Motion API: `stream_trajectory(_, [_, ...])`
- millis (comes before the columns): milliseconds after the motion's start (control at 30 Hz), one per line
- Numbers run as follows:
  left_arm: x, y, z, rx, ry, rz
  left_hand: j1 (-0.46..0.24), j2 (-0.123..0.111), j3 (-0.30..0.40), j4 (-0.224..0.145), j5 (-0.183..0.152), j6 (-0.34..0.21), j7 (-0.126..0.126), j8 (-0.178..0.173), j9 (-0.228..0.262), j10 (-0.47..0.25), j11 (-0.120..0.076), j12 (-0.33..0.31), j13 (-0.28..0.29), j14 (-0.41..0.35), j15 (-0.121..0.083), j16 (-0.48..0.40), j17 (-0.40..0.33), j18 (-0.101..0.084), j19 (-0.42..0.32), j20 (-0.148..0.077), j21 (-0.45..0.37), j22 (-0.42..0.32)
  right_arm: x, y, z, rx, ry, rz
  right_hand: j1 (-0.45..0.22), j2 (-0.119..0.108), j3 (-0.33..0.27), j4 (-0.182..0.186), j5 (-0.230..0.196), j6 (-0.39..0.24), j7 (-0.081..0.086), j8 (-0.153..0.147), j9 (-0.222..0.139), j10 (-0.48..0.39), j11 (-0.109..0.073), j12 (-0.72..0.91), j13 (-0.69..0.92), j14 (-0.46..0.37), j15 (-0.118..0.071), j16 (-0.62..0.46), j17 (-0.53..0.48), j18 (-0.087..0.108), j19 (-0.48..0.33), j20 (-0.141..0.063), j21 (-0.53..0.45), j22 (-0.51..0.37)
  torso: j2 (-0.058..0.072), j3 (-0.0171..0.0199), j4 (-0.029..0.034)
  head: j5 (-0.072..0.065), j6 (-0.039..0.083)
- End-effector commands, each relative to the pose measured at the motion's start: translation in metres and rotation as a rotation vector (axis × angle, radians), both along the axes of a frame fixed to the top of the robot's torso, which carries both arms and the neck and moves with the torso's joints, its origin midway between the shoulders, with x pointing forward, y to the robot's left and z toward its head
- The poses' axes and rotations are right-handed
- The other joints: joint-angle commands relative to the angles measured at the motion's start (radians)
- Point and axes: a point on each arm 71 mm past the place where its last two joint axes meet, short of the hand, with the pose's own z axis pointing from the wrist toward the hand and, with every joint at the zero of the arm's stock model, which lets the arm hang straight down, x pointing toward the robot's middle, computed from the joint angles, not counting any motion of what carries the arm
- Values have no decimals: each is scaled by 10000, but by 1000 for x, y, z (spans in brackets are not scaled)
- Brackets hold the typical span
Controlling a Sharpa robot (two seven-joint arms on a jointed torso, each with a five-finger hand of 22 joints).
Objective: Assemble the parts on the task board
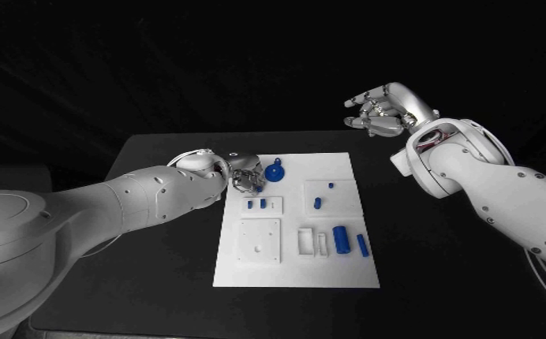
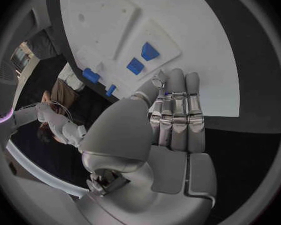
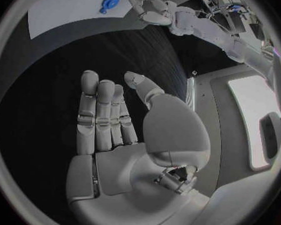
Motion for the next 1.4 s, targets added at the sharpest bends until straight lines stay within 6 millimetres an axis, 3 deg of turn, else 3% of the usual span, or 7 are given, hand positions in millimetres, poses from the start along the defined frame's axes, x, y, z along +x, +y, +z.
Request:
stream_trajectory(33, [0, 2, 0, 92, -61, 136, 0, -104, 8, -28, 34, -181, -52, -38, -12, 64, -12, 0, -8, -62, -19, 33, -37, 58, 46, -3, -82, 10, 0, 1, -1, -26, -13, 54, 77, 9, -36, 32, -24, -89, 1, 36, 14, 32, 38, -55, -27, -67, 1, -2, -20, 207, 18, 30, -49, 171, -3, 5, 1, -4, 2])
stream_trajectory(367, [3, 16, 0, 255, -54, 544, 18, -185, 12, 10, 16, -933, -347, -42, -15, -36, 28, -3, -10, -75, 2, 35, -123, 49, 82, 10, -201, 20, 3, -5, -6, 1, 239, 6, -32, -32, 459, 71, -305, 140, 7, 34, 16, 725, 113, -3899, -3428, -121, 50, -479, -670, 171, -70, 59, -370, 94, -10, 11, -9, 8, 7])
stream_trajectory(467, [5, 24, 1, 244, -150, 737, 11, -212, 103, 1, 50, -1263, -373, -64, -33, -964, 351, 2, -17, -354, 164, -410, -391, 86, -66, 88, -333, -18, 5, -9, -9, 104, 518, 8, -14, 60, 478, 98, -815, 168, 94, 19, 10, 967, 459, -5958, -5188, -712, 304, -1213, -1310, 256, -543, 268, -1008, -383, -11, 11, -6, 0, -2])
stream_trajectory(567, [7, 32, 5, -28, -425, 1010, 54, -278, 383, -60, -23, -1240, -312, -58, -30, -1390, 509, -12, -21, -59, 235, -1135, -874, 257, -118, 230, -418, 19, 7, -12, -14, 95, 879, 132, 46, 176, 617, 74, -1147, 278, 130, 31, 15, 1519, 644, -7952, -6523, 146, 316, -2199, -2502, 520, 70, 349, -1551, -1498, -8, 9, -12, -21, 14])
stream_trajectory(767, [15, 50, 26, -2107, -1061, 2068, 12, -329, 761, -53, 78, -233, 355, 81, 27, -868, 354, 107, 1, 96, 201, -1555, -1059, 285, -255, 245, -395, 291, 10, -13, -25, -598, 1366, 447, 239, 333, 996, -10, -1938, 669, 16, 81, 42, 1454, 605, -8057, -6552, 1279, 148, -2195, -2610, 629, 1009, 218, -1435, -2063, -21, 22, -20, -206, 93])
stream_trajectory(900, [18, 63, 45, -4673, -934, 3297, -176, -308, 489, 196, 105, 549, 241, 34, 13, 168, -14, 74, 6, 321, 29, -1121, -718, 105, 21, 71, -424, 194, 11, -10, -35, -1514, 1354, 517, 330, 319, 1078, -118, -1930, 1053, -96, 46, 44, 1861, 479, -8075, -6554, 1359, 78, -2056, -2338, 531, 964, 127, -1012, -1920, -17, 26, 6, -327, 115])
stream_trajectory(1400, [-3, 58, 85, -10768, 1393, 3867, -577, -298, 605, 565, 687, 23, 452, -14, -3, -1334, 619, -1, -26, -839, 892, -3926, -2805, 282, -1425, 856, -1412, -1925, 6, 18, -76, -5699, 1727, 284, 250, 13, 1175, -49, -2528, 955, -123, 41, 32, 1589, 539, -8072, -6557, 1292, 159, -2069, -1695, 462, 813, 168, -830, -1753, -16, 12, 41, -522, 163])
